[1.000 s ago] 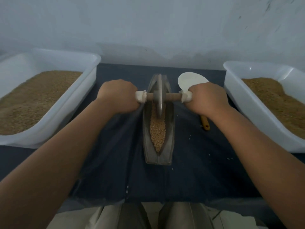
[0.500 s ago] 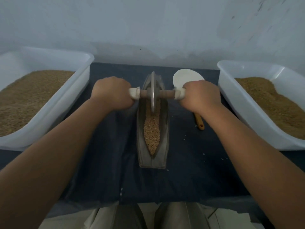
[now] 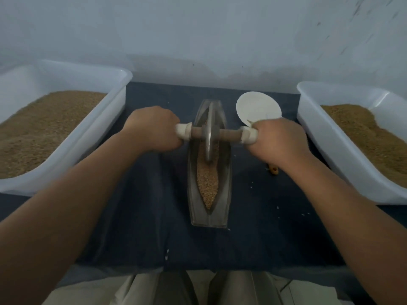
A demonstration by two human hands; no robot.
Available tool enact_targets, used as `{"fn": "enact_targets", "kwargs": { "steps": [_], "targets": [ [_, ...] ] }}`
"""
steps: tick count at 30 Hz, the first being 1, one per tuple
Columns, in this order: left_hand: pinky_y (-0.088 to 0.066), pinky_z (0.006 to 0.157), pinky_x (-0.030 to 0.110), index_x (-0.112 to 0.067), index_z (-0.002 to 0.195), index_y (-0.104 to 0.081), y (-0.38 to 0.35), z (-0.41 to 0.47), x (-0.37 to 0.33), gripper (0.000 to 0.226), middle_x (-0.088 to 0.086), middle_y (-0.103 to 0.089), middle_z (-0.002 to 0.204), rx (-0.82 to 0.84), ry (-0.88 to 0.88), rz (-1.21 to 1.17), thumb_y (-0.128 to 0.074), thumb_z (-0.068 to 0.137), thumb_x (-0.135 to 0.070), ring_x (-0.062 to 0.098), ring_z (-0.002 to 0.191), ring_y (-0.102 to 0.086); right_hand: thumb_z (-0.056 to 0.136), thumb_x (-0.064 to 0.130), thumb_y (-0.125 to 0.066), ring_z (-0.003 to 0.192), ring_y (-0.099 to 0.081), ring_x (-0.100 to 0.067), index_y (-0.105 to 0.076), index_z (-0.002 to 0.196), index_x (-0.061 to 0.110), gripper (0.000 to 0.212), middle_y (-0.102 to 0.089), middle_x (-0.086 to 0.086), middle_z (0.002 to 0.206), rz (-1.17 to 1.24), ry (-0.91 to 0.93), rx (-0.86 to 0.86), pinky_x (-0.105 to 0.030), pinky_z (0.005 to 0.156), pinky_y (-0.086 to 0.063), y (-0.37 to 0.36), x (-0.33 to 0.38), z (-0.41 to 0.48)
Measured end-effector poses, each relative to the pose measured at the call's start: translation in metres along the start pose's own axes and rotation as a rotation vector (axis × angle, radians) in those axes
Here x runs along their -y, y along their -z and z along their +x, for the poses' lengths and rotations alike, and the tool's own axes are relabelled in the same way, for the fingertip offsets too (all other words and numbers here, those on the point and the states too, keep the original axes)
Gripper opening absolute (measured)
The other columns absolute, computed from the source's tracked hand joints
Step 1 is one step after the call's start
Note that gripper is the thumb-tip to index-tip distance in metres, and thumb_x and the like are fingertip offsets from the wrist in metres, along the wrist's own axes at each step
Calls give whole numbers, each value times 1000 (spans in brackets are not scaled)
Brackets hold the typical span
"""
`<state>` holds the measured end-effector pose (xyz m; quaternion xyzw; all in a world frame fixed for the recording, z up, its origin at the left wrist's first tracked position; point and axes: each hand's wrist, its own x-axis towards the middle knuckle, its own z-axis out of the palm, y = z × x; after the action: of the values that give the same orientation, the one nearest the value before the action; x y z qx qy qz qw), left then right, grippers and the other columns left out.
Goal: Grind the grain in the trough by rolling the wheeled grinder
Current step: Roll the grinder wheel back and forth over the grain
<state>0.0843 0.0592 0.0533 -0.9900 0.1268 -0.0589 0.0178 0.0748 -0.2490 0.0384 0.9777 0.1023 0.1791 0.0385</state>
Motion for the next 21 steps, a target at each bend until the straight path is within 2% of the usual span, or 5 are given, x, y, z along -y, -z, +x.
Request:
{"fn": "enact_targets", "kwargs": {
  "steps": [5, 8, 11, 17, 21],
  "targets": [
    [-47, 66, 35, -25, 76, -63, 7, 20, -5, 34, -5, -65, 80, 10, 39, -10, -54, 76, -57, 25, 78, -65, 92, 59, -45, 66, -55, -20, -60, 72, 25, 41, -62, 4, 74, 7, -64, 132, -31, 58, -40, 1, 1, 36],
    [-44, 59, 32, -28, 71, -60, 5, -16, -2, 31, -9, -61, 70, 39, -31, -16, -54, 75, -58, 18, 67, -61, 78, 55, -48, 66, -54, -12, -59, 71, 28, 29, -61, 8, 71, 77, 56, 272, -30, 55, -38, 18, -4, 5],
    [-33, 49, 25, -31, 66, -54, -8, -62, 0, 35, -11, -53, 59, -86, -80, 36, -51, 77, -63, 9, 53, -50, 62, 67, -39, 61, -55, -4, -58, 68, 31, 41, -60, 10, 63, 169, 162, 383, -29, 52, -39, 38, -8, -28],
    [-37, 54, 29, -29, 68, -59, -17, -20, 1, 34, -10, -59, 69, -43, 42, -38, -52, 76, -62, 17, 62, -55, 82, 59, -47, 57, -50, -14, -59, 68, 29, 35, -57, 7, 64, 1, 68, 91, -27, 51, -36, 21, 3, 5],
    [-45, 64, 34, -26, 73, -61, -10, 18, -1, 29, -5, -63, 77, -79, 96, -61, -58, 79, -55, 23, 70, -60, 90, 46, -57, 58, -49, -18, -59, 66, 24, 33, -57, 3, 64, -65, -28, 71, -27, 52, -32, 11, 6, 41]
  ]
}}
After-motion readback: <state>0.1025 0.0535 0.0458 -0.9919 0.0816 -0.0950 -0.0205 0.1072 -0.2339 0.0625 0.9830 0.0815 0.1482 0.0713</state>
